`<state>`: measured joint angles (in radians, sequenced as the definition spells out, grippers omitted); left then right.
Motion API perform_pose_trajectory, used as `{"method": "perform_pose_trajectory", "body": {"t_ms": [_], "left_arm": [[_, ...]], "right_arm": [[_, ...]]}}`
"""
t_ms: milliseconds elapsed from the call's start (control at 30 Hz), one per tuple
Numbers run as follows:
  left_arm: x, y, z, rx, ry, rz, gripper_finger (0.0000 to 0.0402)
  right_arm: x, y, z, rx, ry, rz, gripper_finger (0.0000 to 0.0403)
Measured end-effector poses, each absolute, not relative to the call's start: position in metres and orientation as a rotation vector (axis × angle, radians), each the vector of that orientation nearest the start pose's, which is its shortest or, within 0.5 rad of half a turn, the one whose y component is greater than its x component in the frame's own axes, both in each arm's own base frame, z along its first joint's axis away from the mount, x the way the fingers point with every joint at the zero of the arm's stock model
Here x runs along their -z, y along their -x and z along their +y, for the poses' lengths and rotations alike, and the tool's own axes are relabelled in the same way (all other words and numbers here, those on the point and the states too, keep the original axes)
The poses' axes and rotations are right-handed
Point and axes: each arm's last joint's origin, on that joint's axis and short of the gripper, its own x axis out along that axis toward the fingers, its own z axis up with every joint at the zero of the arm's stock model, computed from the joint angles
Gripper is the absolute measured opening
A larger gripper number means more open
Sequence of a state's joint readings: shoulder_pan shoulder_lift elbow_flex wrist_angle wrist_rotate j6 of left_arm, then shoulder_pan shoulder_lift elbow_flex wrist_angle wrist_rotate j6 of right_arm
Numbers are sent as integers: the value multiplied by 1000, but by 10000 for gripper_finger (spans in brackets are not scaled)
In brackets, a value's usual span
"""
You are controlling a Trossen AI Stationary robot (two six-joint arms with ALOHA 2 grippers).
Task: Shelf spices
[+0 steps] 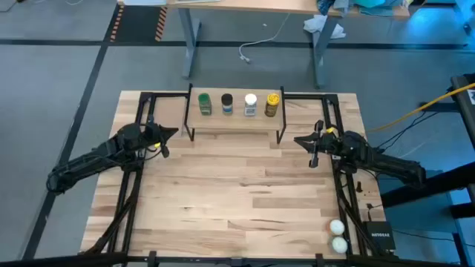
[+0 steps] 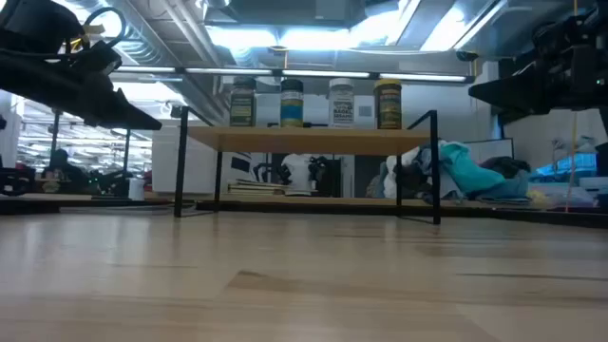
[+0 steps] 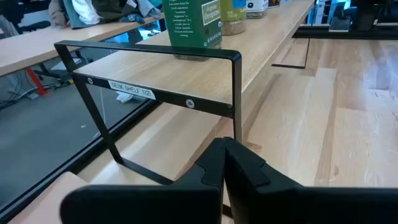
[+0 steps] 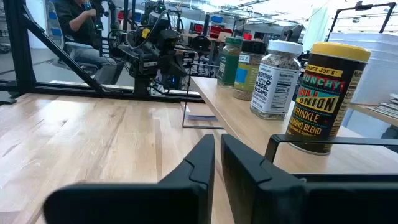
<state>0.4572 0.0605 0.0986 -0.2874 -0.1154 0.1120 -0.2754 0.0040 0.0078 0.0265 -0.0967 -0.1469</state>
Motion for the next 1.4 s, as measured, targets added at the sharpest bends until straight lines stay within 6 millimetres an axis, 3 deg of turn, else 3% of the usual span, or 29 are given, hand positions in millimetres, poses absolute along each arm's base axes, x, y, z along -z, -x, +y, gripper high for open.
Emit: {"method": "perform_pose_trajectory", "body": {"t_ms": [1067,1133,1167,1300,1400], "left_arm": [[-165,-82,44,-555,-65,281,0],[-165,-82,44,-554,-65,281,0],[-165,-82,44,-554,-65,281,0],[-165,-82,44,-555,-65,281,0],[-165,-82,44,-555,-65,280,0]], "right_arm": [[-168,-94,-24,180,152,-16,35],[-170,-94,-24,183,217,-24,35],[-172,-94,-24,184,239,-43,35],[-181,-94,-22,112,31,-158,35],[-198,-90,-21,110,-13,-345,35]]}}
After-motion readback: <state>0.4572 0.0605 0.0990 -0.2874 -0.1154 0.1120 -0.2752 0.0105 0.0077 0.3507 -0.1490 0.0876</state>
